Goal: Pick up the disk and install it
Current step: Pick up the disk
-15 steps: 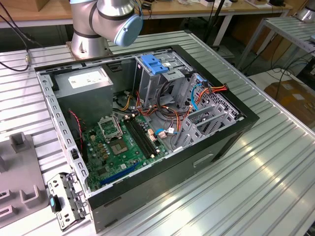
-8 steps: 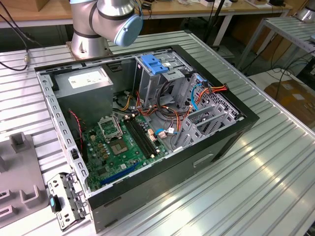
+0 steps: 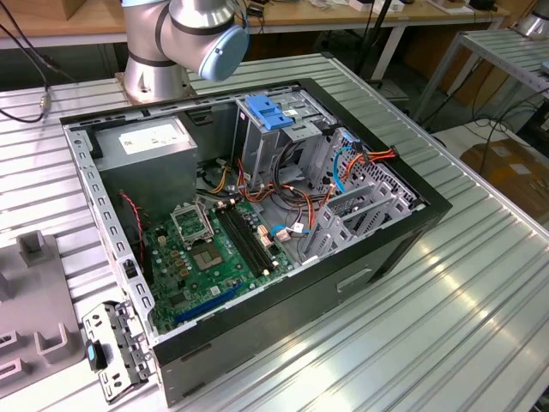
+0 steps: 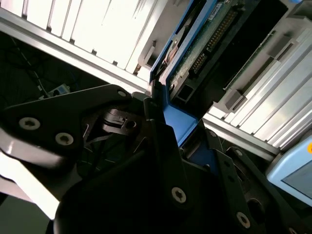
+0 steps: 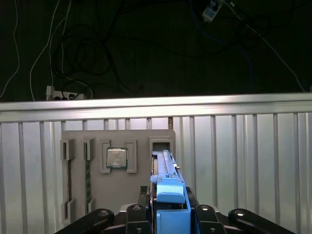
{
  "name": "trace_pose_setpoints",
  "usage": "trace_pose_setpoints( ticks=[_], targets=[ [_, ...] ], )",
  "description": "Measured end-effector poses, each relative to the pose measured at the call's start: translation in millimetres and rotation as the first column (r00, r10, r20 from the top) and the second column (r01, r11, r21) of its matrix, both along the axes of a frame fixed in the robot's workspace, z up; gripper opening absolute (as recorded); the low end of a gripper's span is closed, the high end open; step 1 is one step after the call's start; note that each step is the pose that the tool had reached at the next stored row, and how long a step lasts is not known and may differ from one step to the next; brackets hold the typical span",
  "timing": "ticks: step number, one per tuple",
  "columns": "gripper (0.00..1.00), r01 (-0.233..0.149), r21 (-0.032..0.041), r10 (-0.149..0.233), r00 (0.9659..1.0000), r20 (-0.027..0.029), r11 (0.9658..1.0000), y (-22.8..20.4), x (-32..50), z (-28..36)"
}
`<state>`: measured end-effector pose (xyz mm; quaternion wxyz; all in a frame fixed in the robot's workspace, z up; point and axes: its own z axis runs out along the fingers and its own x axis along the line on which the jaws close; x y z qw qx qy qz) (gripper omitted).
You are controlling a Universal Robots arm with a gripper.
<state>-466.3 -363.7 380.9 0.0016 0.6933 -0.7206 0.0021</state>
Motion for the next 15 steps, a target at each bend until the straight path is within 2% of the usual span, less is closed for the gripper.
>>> trace_pose_setpoints(
  ticks=[15],
  targets=[
    [0.37,0.000,0.0000,0.000,1.0000,-0.0001,1.0000,0.0,0.0,11.8]
  ],
)
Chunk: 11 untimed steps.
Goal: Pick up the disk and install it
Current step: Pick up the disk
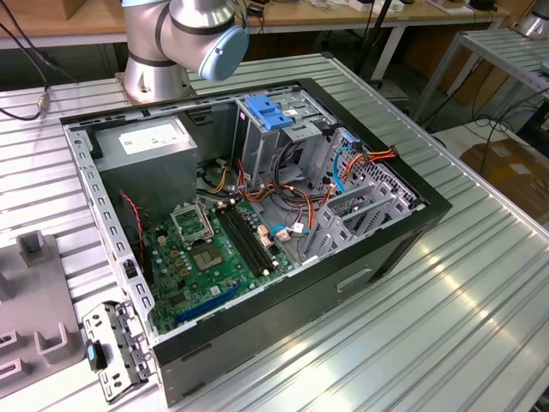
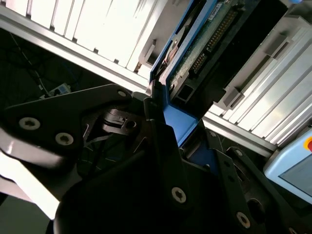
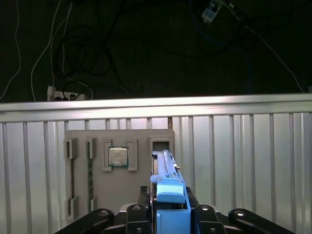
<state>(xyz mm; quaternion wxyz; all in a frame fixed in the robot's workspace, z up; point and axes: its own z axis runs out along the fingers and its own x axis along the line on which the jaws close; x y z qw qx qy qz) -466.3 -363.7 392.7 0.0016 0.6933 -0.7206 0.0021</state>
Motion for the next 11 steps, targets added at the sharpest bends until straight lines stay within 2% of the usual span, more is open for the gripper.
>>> trace_pose_setpoints(
  ticks=[11],
  targets=[
    [0.37,0.000,0.0000,0.000,1.0000,0.0000,1.0000,0.0,0.0,7.7]
  ],
)
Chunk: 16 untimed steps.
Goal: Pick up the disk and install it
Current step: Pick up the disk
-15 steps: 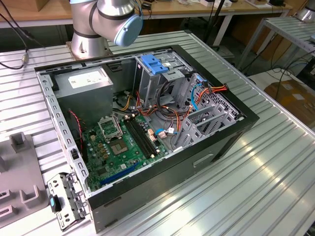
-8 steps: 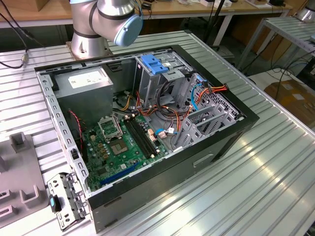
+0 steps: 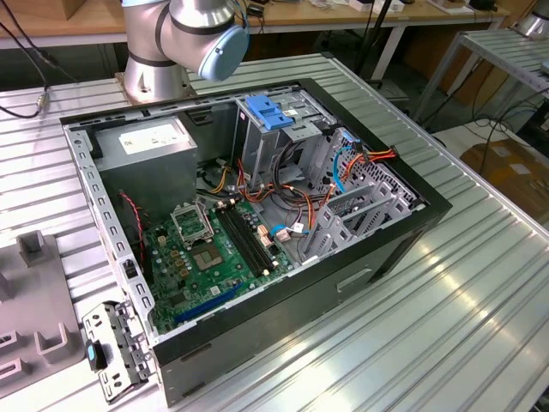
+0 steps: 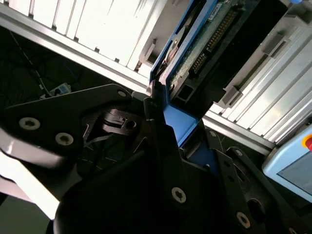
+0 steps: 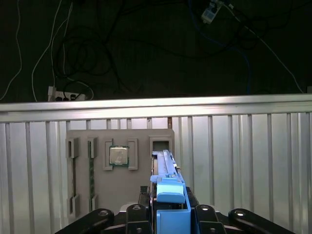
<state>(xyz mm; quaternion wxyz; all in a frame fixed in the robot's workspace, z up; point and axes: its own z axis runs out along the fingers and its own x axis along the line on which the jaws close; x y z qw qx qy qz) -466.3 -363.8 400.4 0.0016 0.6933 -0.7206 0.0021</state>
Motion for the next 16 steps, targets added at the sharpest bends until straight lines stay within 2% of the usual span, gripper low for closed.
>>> trace_pose_setpoints(
  ticks=[8,11,16],
  targets=[
    [0.37,0.000,0.0000,0.000,1.0000,-0.0001,1.0000,0.0,0.0,6.3],
    [0.37,0.000,0.0000,0.000,1.0000,-0.0005,1.0000,0.0,0.0,12.4],
    [0.37,0.000,0.0000,0.000,1.0000,-0.0009,1.0000,0.0,0.0,18.4]
  ],
)
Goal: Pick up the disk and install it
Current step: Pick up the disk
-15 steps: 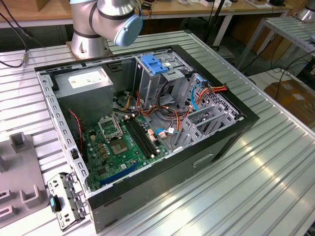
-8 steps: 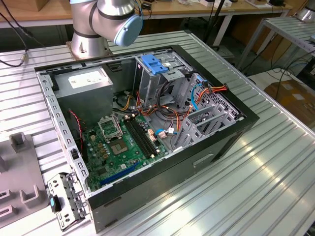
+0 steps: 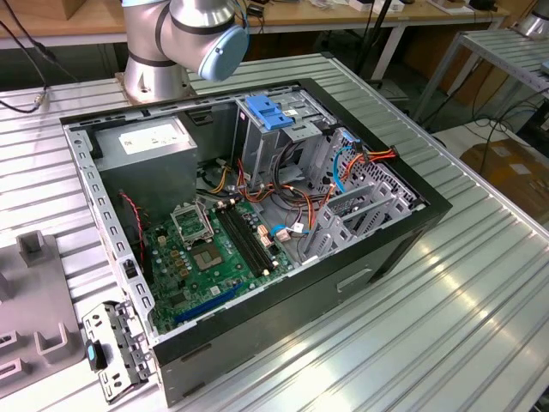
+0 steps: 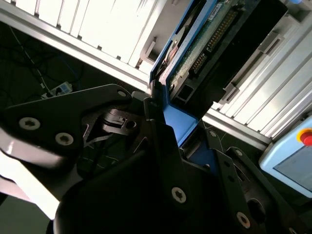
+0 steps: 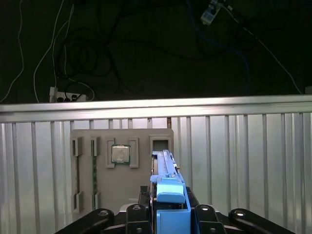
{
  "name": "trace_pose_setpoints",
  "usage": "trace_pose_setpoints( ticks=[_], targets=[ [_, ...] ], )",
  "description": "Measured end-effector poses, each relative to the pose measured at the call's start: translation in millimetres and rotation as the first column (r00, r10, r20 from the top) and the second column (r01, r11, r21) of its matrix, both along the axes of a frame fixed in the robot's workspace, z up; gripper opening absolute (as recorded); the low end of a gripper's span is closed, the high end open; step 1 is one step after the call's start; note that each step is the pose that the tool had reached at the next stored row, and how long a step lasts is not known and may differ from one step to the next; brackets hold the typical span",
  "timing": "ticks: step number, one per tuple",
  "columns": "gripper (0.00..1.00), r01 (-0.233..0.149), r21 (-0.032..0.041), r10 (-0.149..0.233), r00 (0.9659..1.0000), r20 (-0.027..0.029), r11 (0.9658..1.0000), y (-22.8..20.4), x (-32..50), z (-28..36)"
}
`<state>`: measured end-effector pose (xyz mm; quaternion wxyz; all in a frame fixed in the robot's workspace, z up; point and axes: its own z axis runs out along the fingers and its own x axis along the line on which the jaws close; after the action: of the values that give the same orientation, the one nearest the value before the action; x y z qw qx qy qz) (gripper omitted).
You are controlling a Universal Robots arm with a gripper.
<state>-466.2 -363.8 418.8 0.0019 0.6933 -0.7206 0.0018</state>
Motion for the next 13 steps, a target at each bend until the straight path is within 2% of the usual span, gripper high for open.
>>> trace_pose_setpoints(
  ticks=[13],
  targets=[
    [0.37,0.000,0.0000,0.000,1.0000,-0.0012,1.0000,0.0,0.0,13.4]
  ],
)
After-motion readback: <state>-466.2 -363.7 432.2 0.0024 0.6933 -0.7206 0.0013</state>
